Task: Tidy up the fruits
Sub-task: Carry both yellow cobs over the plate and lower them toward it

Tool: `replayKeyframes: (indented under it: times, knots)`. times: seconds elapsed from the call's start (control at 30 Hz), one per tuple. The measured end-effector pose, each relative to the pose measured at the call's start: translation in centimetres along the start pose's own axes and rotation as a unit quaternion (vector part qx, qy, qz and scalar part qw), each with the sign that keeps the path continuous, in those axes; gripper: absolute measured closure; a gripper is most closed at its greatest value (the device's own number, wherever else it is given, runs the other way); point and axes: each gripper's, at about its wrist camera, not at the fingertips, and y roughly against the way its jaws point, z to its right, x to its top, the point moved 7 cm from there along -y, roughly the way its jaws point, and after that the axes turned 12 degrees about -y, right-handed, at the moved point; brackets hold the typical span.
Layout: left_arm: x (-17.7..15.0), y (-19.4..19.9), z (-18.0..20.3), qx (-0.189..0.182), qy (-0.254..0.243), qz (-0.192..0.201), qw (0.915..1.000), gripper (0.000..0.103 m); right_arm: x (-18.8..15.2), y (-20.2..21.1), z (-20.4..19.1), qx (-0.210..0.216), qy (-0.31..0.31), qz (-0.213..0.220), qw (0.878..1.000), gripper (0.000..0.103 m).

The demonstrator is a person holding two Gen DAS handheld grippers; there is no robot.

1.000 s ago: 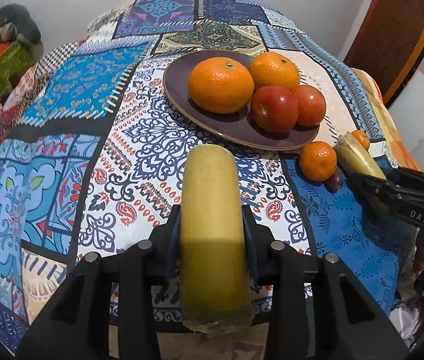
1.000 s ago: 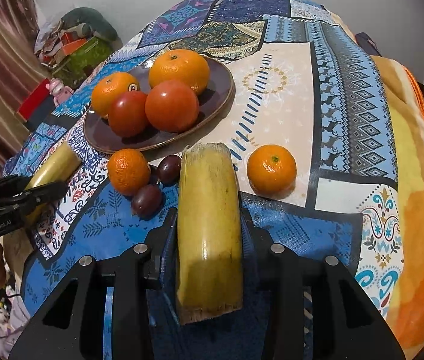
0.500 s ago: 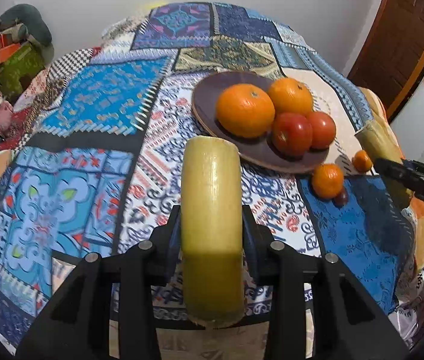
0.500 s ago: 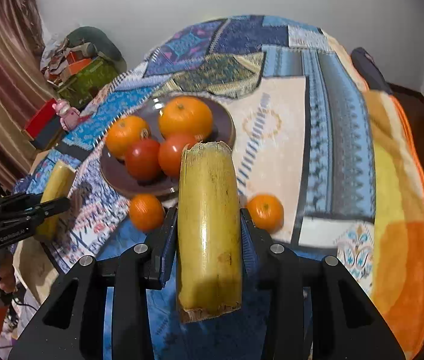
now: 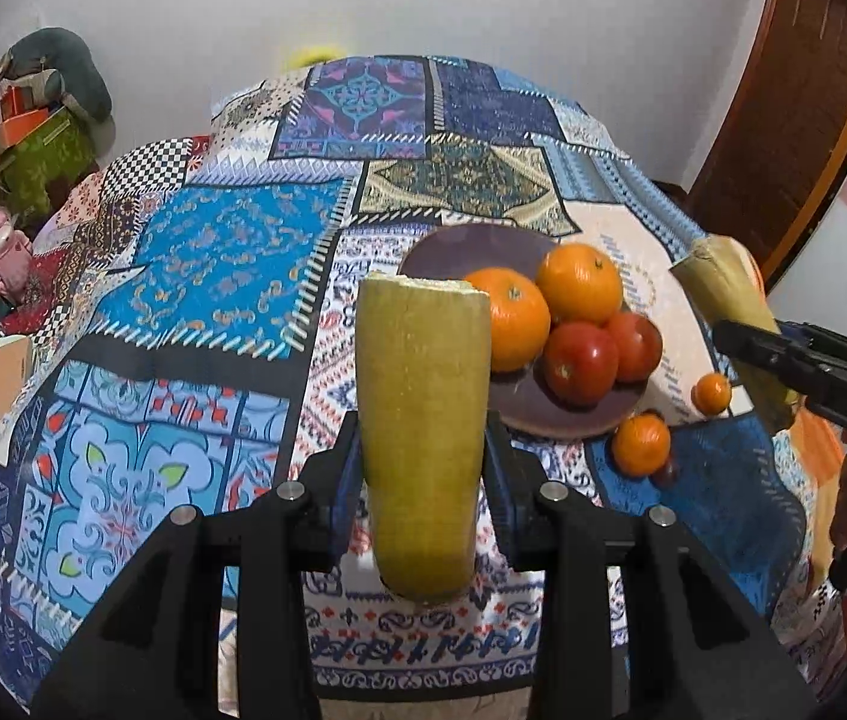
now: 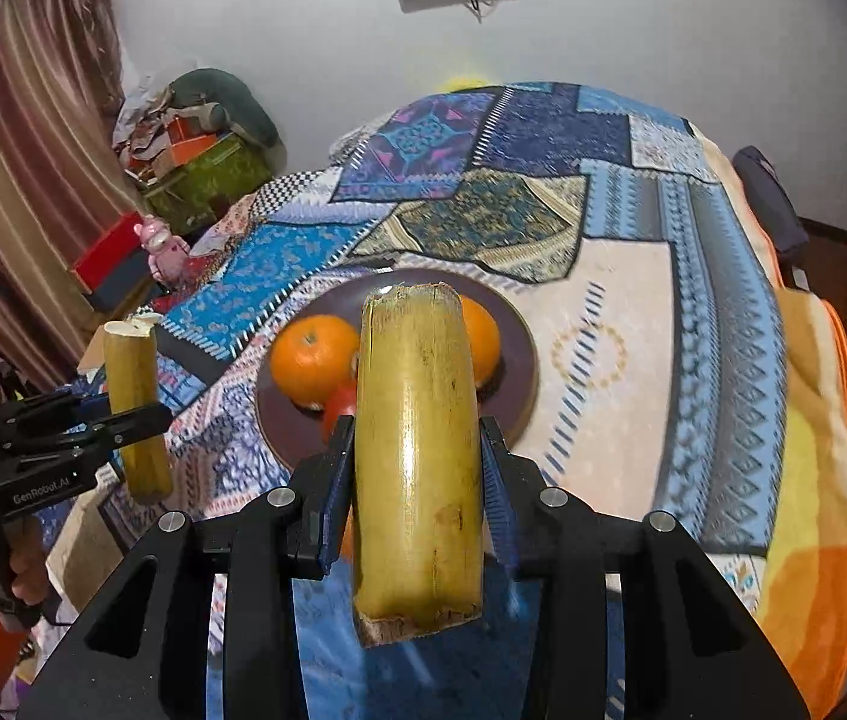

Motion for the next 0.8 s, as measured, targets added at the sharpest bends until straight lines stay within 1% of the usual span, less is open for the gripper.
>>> replayKeyframes:
  times: [0.3, 0.53, 0.67, 0.8]
  knots:
    - [3.3, -1.0, -1.0, -0.002, 0.005, 0.014, 0.9999, 0.066, 2.4, -2.4, -2.4, 0.009, 0.014, 0.002, 1.0, 0.067]
    - [5.5, -3.6, -1.6, -0.003, 0.002, 0.007, 1.0, 0.066, 3.8, -4.9, -3.6, 0.007, 0.02, -0.004, 1.0, 0.067]
    - [6.7, -5.2, -1.8, -0.015, 0.003, 0.003, 0.9999, 0.066, 4.6, -6.4, -3.8, 0.0, 0.025, -0.012, 1.0, 0.067]
    - [7.8, -6.7, -1.7, -0.016, -0.005, -0.001, 0.9999, 0.066, 5.1, -7.7, -3.8, -0.002, 0.02, -0.02, 1.0, 0.067]
